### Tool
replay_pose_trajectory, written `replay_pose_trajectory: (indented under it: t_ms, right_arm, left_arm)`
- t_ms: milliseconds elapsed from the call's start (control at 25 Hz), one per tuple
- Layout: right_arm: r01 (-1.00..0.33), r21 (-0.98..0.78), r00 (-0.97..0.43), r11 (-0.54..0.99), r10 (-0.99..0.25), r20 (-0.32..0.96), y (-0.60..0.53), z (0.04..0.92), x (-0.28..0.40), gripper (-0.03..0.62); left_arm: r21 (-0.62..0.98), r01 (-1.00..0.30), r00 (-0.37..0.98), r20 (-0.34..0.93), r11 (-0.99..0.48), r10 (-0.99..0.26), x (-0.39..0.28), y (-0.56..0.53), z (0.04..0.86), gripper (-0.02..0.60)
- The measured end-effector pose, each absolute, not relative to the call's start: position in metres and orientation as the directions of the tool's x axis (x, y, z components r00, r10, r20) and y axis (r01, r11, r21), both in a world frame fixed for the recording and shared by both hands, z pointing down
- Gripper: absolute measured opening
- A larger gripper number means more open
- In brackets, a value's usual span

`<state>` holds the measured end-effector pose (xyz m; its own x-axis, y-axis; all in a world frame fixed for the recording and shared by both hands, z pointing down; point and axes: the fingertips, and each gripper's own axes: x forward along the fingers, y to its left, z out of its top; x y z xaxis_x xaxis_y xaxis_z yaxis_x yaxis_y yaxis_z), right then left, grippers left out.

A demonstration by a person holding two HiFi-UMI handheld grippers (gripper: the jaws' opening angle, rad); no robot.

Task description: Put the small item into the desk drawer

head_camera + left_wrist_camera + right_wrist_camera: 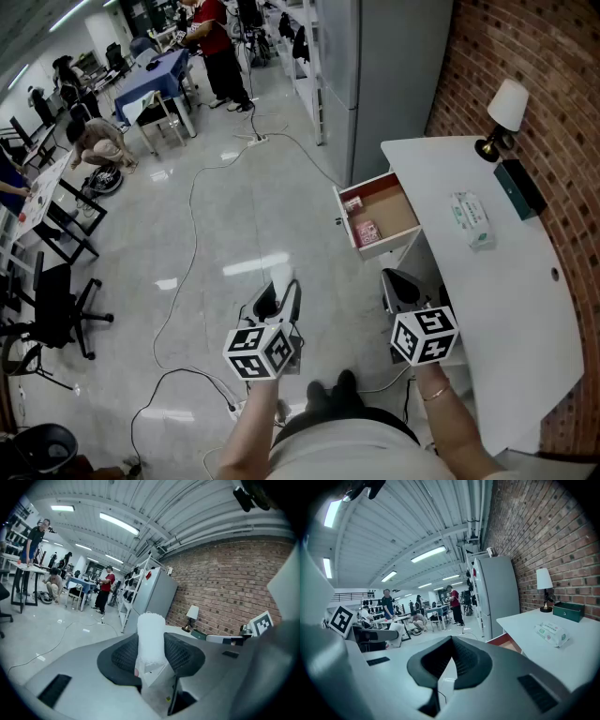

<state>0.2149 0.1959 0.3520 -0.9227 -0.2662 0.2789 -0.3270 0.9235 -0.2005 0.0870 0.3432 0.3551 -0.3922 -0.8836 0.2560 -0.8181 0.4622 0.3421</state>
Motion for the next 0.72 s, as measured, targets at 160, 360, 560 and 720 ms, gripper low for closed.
replay_pose_trajectory:
  t_ms: [160, 360, 560, 720]
  right_arm:
    - [-0.317, -0.216, -0.926, 0.923, -0.252, 0.282, 0.188, 0.353, 0.222, 0.005]
    - [-0.288, -0.221, -0.933, 0.932, -0.221, 0.285, 0.180, 0.355, 0.228, 0.006]
    - [-0.296, -0.200, -0.928, 0.934, -0.232, 0.292, 0.166, 0.356, 0.233, 0.008]
    - [-0.301, -0.200, -0.928, 0.932, -0.239, 0.286, 0.154, 0.355, 0.231, 0.008]
  left_arm:
    - [0.339, -0.822, -0.385, 0.260, 0.457, -0.885, 0.094, 0.329, 0.352, 0.183]
    - [0.332, -0.820, -0.398, 0.254, 0.466, -0.881, 0.100, 0.315, 0.349, 0.183]
    - [0.330, -0.816, -0.409, 0.248, 0.474, -0.878, 0.104, 0.305, 0.350, 0.183]
    - [0.329, -0.814, -0.411, 0.254, 0.478, -0.875, 0.101, 0.294, 0.352, 0.183]
